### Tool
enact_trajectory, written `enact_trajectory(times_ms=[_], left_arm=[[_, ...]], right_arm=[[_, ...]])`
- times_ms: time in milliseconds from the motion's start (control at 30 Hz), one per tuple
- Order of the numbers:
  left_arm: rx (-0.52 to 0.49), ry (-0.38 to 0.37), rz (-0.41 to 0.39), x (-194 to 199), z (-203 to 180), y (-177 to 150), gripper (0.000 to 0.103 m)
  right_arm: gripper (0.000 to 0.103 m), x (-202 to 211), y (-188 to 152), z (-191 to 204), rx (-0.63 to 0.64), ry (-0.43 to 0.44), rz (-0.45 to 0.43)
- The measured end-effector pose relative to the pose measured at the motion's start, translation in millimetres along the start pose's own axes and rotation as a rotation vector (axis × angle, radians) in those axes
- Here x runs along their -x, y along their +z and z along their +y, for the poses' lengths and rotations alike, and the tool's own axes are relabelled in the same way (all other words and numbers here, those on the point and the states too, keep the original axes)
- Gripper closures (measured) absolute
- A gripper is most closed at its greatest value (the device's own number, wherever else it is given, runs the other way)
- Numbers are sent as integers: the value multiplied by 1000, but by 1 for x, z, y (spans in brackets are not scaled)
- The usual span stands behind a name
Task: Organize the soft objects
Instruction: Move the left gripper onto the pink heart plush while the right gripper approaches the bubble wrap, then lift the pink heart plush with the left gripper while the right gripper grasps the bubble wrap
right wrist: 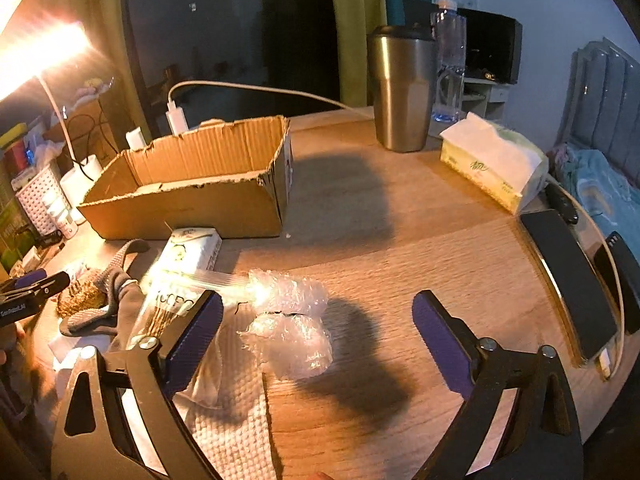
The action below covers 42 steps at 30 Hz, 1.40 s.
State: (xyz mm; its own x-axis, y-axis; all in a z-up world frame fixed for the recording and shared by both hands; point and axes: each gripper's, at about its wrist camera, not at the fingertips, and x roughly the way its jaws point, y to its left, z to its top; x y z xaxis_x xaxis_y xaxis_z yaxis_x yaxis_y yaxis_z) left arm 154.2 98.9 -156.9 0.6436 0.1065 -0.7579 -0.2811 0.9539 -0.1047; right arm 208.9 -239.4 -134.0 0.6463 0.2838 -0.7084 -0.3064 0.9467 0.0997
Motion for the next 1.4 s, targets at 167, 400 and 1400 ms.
enact_trajectory(times_ms=[167, 400, 1400], left_arm=[[31, -25, 40, -11, 3, 1, 19], [10, -56, 57, -12, -3, 4, 43], [-95, -86, -232, 83, -72, 48, 52]], right_arm=[[18, -9, 0, -1, 1, 17, 29], [38, -16, 1, 1, 8, 50, 69], [62, 51, 36, -11, 57, 118, -137]])
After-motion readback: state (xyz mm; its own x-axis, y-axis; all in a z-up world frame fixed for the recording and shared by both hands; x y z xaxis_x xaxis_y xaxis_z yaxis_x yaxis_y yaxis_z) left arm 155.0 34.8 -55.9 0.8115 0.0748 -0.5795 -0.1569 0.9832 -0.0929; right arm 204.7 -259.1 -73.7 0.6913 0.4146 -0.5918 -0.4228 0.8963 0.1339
